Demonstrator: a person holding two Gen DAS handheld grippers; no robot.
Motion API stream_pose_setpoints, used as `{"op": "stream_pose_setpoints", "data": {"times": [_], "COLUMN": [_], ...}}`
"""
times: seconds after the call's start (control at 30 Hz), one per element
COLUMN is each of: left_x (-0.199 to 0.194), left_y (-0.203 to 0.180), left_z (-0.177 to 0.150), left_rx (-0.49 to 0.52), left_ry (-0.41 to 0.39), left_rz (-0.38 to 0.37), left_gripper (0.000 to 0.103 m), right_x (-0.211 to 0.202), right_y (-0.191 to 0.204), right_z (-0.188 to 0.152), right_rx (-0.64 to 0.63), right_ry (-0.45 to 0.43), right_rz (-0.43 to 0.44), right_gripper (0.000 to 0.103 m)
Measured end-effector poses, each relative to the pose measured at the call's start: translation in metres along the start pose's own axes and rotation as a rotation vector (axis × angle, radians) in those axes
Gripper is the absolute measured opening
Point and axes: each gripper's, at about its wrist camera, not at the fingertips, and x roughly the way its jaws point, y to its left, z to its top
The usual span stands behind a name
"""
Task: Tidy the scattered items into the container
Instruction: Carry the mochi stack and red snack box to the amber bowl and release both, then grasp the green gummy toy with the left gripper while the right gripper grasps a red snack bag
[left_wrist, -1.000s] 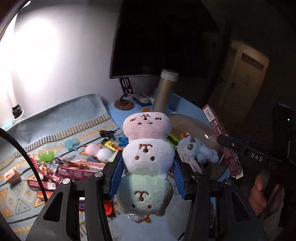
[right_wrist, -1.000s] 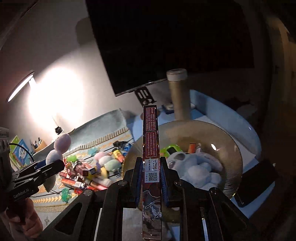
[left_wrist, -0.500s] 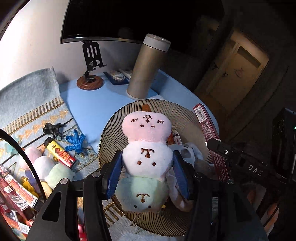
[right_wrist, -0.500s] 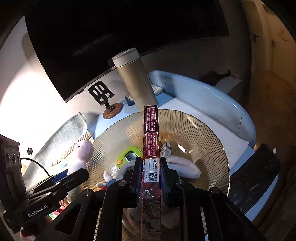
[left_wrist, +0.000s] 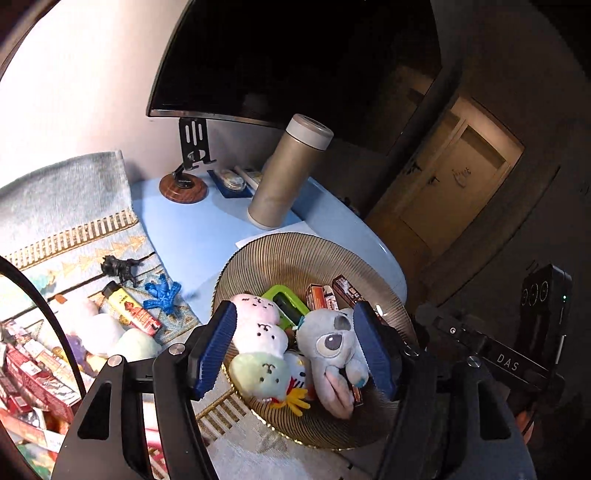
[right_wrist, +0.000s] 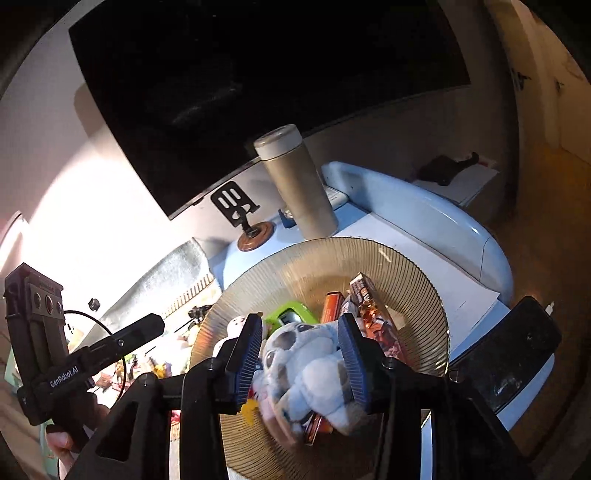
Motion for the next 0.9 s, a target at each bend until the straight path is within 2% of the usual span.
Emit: {"op": "stream_pose_setpoints", "data": {"times": [0.2, 0.4, 0.53, 0.7, 0.8, 0.9], "left_x": [-0.045, -0.098, -0.135, -0.176, -0.191, -0.195], "left_y": [0.002, 0.023, 0.056, 0.116, 0.15, 0.17], "left_z": [-0.03, -0.071, -0.097, -0.137, -0.165, -0.188], "left_rx": [0.011, -0.014, -0.077, -0.207, -0.264, -0.28], "left_ry": [-0.028, -0.058, -0.076, -0.104, -0.084, -0.057], "left_rz": [0.046, 0.112, 0.159, 0.268, 0.32, 0.383], "left_gripper": [0.064, 0.066, 0.066, 0.067, 0.067, 0.067], "right_x": [-0.015, -0.018, -0.005, 0.026, 0.049, 0.07], "right_y": [0.029, 0.08, 0.121, 0.161, 0.181, 0.198], "right_z": [-0.02, -0.052, -0.079, -0.117, -0.141, -0.163], "right_rx": [-0.042, -0.12, -0.197, -0.253, -0.298, -0.341], "right_ry": [0.015, 0.051, 0.11, 0.209, 0.29, 0.355], "right_rz": [0.062, 0.16, 0.213, 0.266, 0.271, 0.269], "right_gripper": [0.047, 0.055, 0.058, 0.061, 0.061, 0.061]}}
